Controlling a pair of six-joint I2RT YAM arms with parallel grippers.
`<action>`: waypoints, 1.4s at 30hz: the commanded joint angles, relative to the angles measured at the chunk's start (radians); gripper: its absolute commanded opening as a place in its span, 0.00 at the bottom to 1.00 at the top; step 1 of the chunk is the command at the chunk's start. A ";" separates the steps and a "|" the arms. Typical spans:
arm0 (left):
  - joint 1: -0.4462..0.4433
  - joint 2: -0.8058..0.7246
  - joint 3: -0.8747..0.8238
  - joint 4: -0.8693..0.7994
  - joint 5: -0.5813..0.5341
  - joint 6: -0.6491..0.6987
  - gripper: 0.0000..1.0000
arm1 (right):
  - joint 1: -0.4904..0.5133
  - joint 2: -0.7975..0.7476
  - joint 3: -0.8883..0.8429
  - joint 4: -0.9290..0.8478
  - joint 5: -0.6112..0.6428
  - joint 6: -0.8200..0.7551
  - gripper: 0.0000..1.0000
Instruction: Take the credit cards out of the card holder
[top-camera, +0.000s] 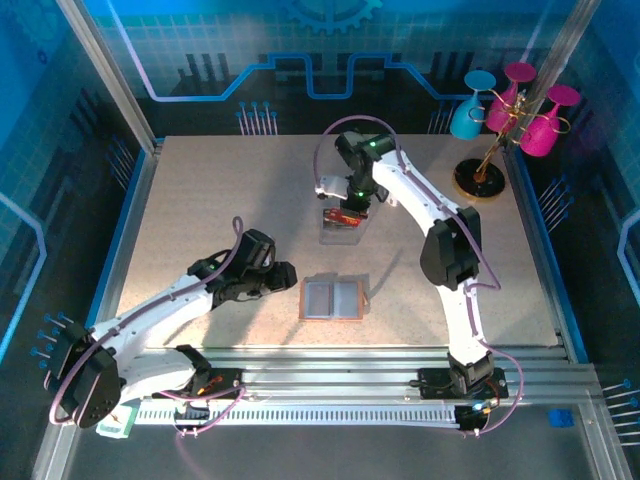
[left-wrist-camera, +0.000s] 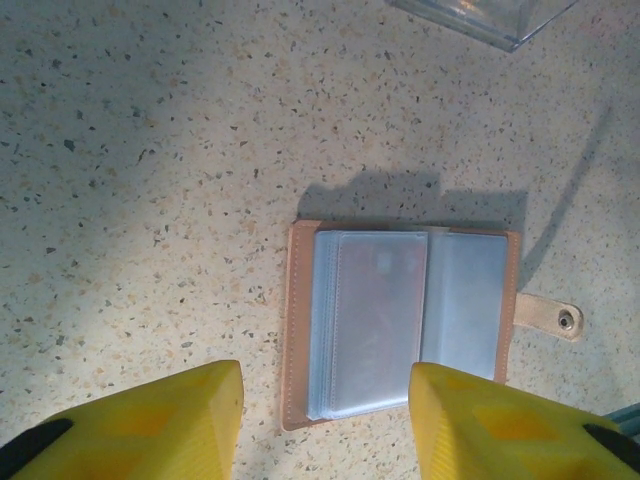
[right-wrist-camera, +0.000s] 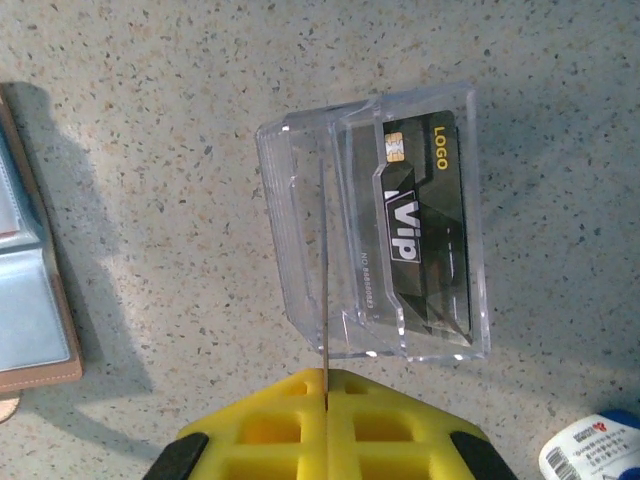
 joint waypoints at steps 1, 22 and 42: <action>0.009 -0.029 -0.023 -0.029 -0.010 -0.021 0.48 | 0.004 0.049 0.059 -0.073 0.004 -0.043 0.00; 0.021 -0.039 -0.042 -0.018 0.010 -0.026 0.48 | 0.042 0.179 0.122 -0.104 -0.004 -0.132 0.00; 0.036 0.009 -0.027 0.002 0.045 -0.015 0.49 | 0.046 0.153 0.064 0.018 0.071 -0.088 0.28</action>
